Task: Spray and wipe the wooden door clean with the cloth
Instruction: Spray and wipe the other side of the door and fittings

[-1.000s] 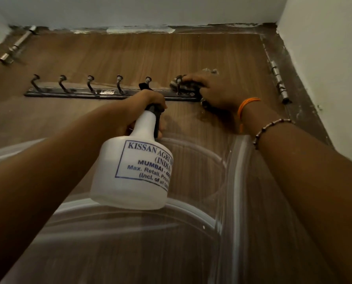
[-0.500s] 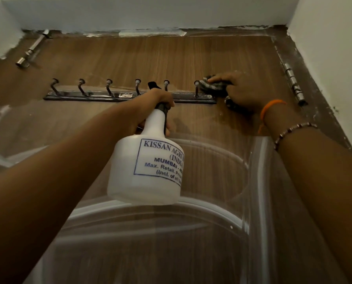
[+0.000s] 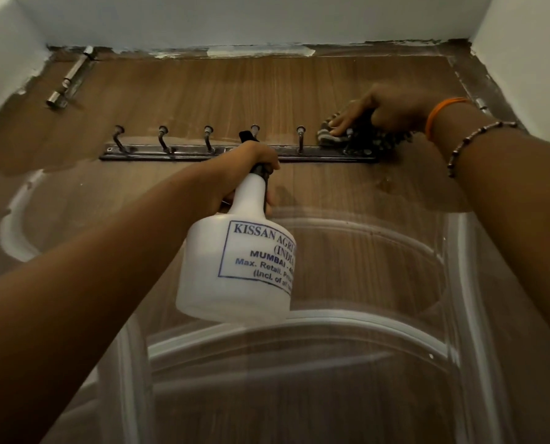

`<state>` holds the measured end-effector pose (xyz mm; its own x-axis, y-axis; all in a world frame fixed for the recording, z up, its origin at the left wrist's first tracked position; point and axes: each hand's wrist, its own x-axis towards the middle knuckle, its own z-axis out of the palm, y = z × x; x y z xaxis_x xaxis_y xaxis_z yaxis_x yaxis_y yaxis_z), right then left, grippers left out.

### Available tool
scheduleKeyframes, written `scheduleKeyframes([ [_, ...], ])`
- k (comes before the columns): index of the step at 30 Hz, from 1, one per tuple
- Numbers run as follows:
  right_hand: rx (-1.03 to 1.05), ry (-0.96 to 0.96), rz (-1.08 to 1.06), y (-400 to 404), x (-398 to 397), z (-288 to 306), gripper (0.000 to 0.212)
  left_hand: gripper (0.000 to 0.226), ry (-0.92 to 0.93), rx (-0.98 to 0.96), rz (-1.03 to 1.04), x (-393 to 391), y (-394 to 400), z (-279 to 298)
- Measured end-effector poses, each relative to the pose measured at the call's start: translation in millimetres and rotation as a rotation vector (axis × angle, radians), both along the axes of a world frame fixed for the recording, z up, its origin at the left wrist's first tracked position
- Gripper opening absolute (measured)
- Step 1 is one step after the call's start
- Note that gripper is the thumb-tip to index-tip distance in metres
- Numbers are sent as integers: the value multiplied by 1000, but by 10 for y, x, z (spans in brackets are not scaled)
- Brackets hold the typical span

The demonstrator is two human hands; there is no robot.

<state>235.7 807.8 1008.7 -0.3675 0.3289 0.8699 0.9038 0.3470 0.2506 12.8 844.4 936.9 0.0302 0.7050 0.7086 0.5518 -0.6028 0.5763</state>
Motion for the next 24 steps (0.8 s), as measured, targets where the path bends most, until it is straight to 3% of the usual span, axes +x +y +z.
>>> scheduleKeyframes([
  [8,-2,-6,-26,61,-595,53,59,37,182,95,94,-95,-103,-19],
  [15,-1,-93,21,138,-997,-13,59,33,69,102,-124,-387,79,-183],
  [18,12,-59,58,162,-832,52,61,24,-148,34,-356,-582,105,-345],
  [21,46,6,44,157,-653,60,60,23,-154,37,-323,-700,164,-257],
  [24,59,67,43,116,-673,23,60,26,-124,-6,-157,-848,222,-110],
])
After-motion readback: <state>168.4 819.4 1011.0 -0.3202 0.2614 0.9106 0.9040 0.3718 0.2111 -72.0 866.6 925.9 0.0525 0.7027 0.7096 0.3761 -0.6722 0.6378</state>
